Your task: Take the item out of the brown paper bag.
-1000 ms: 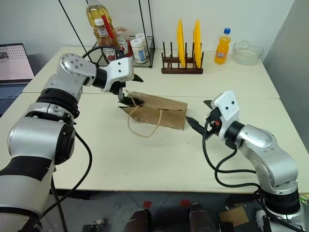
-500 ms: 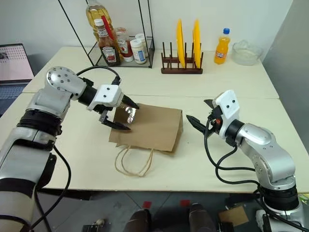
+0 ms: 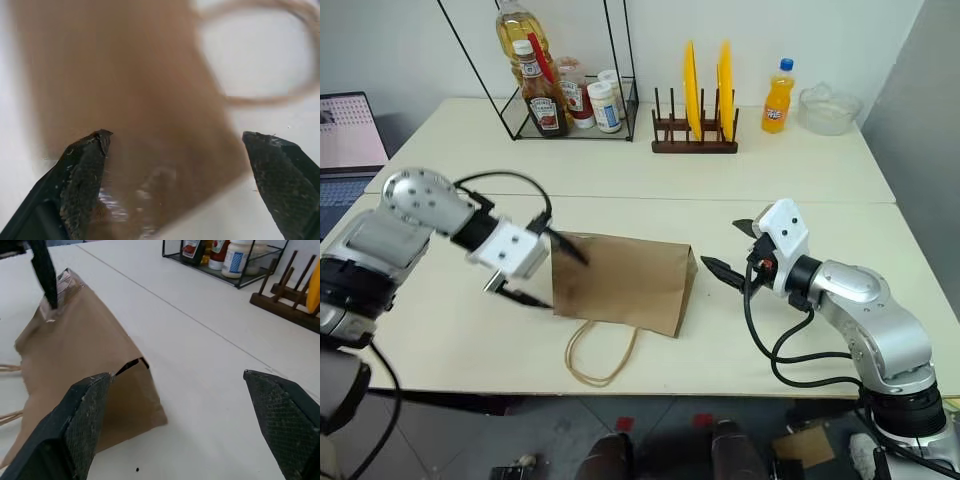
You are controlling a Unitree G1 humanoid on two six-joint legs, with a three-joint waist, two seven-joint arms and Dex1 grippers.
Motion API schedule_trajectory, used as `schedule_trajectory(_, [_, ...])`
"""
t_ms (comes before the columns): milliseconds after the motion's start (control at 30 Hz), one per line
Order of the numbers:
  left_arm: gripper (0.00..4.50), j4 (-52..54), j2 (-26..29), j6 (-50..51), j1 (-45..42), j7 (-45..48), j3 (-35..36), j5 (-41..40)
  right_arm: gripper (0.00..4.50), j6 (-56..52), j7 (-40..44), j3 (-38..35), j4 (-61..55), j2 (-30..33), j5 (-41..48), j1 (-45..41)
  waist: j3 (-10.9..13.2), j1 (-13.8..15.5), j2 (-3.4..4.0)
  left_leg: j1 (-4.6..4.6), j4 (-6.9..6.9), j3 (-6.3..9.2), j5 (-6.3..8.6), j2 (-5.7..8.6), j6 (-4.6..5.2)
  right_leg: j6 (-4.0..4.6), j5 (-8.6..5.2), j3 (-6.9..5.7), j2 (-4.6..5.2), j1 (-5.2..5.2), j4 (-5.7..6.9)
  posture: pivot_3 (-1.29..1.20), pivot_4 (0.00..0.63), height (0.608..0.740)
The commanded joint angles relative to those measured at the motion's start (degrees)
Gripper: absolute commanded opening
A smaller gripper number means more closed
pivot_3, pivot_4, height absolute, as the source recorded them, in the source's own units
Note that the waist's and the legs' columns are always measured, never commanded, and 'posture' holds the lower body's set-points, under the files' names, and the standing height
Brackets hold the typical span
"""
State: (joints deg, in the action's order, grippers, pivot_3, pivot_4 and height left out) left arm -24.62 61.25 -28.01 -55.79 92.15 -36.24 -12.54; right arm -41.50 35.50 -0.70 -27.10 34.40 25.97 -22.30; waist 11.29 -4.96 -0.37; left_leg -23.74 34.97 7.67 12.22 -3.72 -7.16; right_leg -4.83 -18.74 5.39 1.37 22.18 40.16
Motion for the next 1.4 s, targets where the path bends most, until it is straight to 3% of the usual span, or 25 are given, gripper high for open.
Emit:
schedule_trajectory(33, [4.50, 2.0, 2.4, -5.9, 0.4, 0.4, -1.7, -1.5, 4.45, 1.3, 1.1, -0.3, -1.2, 0.3, 0.5, -0.4, 0.0, 0.3, 0.00, -0.01, 0.00, 0.00, 0.00, 0.01, 0.00, 0.00, 0.00, 0.00, 0.01, -0.01, -0.02, 0.00, 0.150, 0.740])
schedule_trajectory(233, [4.50, -0.2, -2.4, -8.7, 7.1, 0.4, 2.3, -2.5, 4.45, 0.4, 0.0, 0.0, -2.3, -0.7, 0.6, 0.1, 0.0, 0.2, 0.00, 0.00, 0.00, -0.01, 0.00, 0.00, 0.01, 0.00, 0.00, -0.02, 0.01, -0.03, -0.04, 0.00, 0.150, 0.740])
schedule_trajectory(333, [4.50, 0.6, -5.6, -4.4, 11.3, -0.2, 6.1, -3.7, 4.45, -0.1, -0.5, -0.3, -2.8, -1.0, 0.7, 0.7, 0.0, 0.0, 0.00, 0.00, -0.01, 0.00, 0.00, -0.01, 0.01, 0.00, 0.00, -0.02, -0.01, -0.01, -0.03, 0.00, 0.150, 0.740])
schedule_trajectory(600, [4.50, 0.2, -10.4, -7.0, 14.8, -0.8, 11.1, 0.6, 4.45, -1.1, -1.6, -1.1, -4.0, -1.0, 1.2, 1.9, 0.0, 0.0, 0.00, 0.01, 0.00, 0.00, -0.01, 0.00, 0.03, 0.00, 0.00, -0.01, 0.00, -0.02, 0.00, 0.00, 0.150, 0.740])
schedule_trajectory(933, [4.50, -5.5, -8.2, -8.7, 8.5, 0.4, 9.3, 2.1, 4.45, -0.9, -1.5, -1.1, -3.8, -1.0, 1.3, 2.1, 0.0, 0.0, 0.00, 0.02, 0.00, 0.00, -0.01, 0.00, 0.04, 0.00, 0.00, -0.01, -0.01, -0.02, -0.01, 0.00, 0.150, 0.740])
schedule_trajectory(1400, [4.50, -2.4, -9.7, -8.3, 12.8, 0.4, 9.2, 1.3, 4.45, -1.2, -2.0, -1.5, -4.2, -0.7, 1.3, 2.5, 0.0, 0.1, 0.00, 0.01, -0.01, 0.00, -0.02, 0.00, 0.04, 0.00, 0.00, -0.02, -0.01, -0.02, -0.01, 0.00, 0.150, 0.740])
